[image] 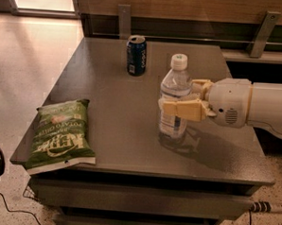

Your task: Move blue plastic bottle near green jalapeno chip bag

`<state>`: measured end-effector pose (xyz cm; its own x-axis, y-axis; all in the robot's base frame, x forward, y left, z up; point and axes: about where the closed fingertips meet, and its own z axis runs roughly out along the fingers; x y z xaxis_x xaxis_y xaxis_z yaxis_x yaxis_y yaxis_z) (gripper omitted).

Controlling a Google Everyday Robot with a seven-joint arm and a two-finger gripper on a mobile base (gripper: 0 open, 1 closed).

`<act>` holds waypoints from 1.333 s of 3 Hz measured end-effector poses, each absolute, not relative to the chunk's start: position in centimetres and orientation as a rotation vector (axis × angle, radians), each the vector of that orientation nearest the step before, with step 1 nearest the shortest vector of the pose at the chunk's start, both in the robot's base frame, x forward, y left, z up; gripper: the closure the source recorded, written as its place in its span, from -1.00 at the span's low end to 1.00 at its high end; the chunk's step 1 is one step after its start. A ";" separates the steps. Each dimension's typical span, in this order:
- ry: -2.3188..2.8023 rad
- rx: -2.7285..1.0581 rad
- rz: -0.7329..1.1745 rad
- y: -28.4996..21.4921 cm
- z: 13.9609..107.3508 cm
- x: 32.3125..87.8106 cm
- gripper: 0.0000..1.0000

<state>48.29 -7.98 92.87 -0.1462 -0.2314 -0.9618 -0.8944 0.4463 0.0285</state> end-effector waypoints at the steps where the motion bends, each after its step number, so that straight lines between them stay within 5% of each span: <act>1: 1.594 -1.026 0.794 -4.6 93.0 48.2 1.00; 4: 1.527 -0.972 0.756 3.2 93.6 51.4 1.00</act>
Offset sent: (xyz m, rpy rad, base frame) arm 0.0367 0.1013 0.0155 0.0254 -0.1196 0.0467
